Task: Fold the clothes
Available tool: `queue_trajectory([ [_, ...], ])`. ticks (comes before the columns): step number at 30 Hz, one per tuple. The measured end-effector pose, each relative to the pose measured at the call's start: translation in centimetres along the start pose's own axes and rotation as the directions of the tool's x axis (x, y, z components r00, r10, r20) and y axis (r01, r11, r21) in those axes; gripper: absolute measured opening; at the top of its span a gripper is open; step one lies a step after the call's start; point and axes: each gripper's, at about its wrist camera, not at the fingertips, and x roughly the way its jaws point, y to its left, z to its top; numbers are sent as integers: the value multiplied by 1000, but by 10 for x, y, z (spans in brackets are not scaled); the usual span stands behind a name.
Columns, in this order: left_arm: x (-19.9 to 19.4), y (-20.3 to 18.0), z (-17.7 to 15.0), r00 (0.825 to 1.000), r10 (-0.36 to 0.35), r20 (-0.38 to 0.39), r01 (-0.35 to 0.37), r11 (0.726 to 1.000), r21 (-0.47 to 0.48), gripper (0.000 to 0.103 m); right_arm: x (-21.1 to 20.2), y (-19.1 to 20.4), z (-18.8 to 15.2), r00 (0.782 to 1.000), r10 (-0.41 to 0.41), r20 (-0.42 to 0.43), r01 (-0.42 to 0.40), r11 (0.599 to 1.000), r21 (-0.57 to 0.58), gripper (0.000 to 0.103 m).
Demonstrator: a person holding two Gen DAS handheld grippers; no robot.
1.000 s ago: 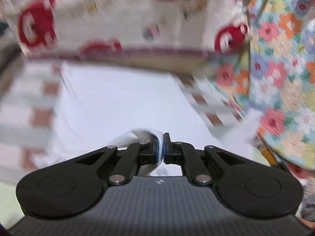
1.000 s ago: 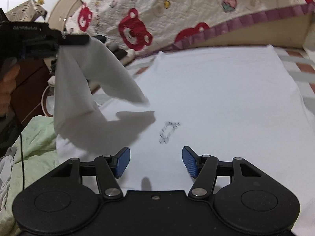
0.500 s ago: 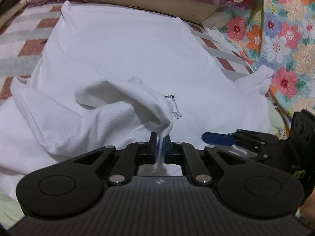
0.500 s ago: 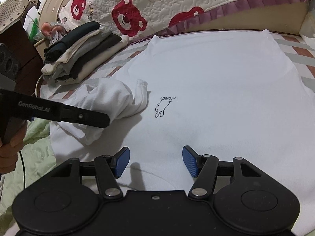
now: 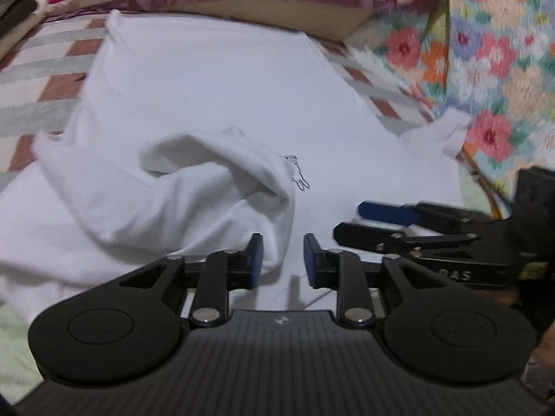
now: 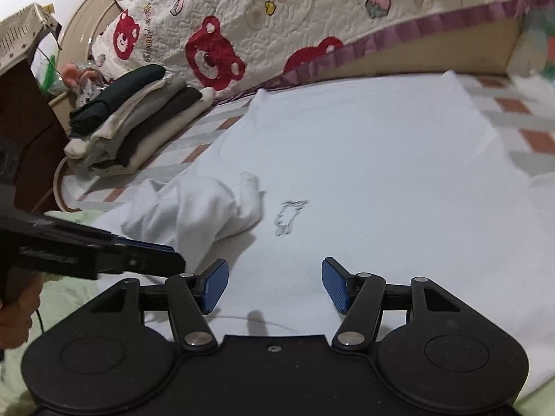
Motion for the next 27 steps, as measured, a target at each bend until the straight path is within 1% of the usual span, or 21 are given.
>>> queue_trajectory([
  [2,-13,9,-2,999,15,29,-14,999,-29,29,3,1,2,999,44,5,-44,999,27,65],
  [4,-26,18,-5,998,30,58,-27,998,-59,41,5,2,5,995,96,13,-97,994,59,65],
  [7,-44,33,-8,993,66,101,-55,993,-101,41,12,5,12,989,146,9,-147,987,69,65],
  [9,-50,47,-8,979,169,118,-158,983,-96,41,19,8,17,985,173,4,-173,983,69,64],
  [11,-54,60,-8,959,254,124,-244,966,-90,41,25,10,21,980,200,-2,-199,978,68,59],
  [13,-56,70,-8,945,302,124,-292,952,-94,41,31,13,26,974,226,-8,-225,972,68,55],
  [14,-57,74,-9,942,315,121,-304,948,-95,42,34,14,28,972,233,-13,-232,971,61,54],
  [16,-57,80,-11,937,332,110,-323,942,-94,42,46,16,32,976,217,-29,-217,976,15,53],
  [17,-55,82,-12,935,340,102,-331,939,-93,42,53,17,33,977,209,-36,-209,978,-8,45],
  [18,-53,83,-13,933,347,94,-338,936,-94,42,59,15,35,978,202,-44,-203,979,-30,31],
  [19,-51,85,-14,932,353,85,-345,934,-98,42,65,14,37,980,192,-50,-194,979,-53,11],
  [20,-49,86,-15,931,358,79,-349,931,-102,42,66,12,41,983,179,-40,-181,980,-76,11],
  [21,-48,86,-16,931,356,79,-347,932,-104,42,60,11,47,985,172,-5,-171,981,-91,11],
  [23,-49,86,-18,933,349,85,-341,935,-100,42,35,10,58,982,161,96,-152,984,-98,11],
  [24,-49,86,-19,935,345,86,-338,937,-90,42,19,7,60,977,149,155,-138,987,-80,11],
  [25,-49,85,-21,936,341,87,-334,939,-81,42,5,4,59,972,128,196,-120,991,-51,11],
  [26,-49,84,-22,938,336,87,-330,941,-71,42,-8,0,58,966,106,236,-104,994,-22,11],
  [27,-48,84,-25,941,327,82,-323,945,-60,43,-17,-4,56,963,84,258,-88,996,4,11],
])
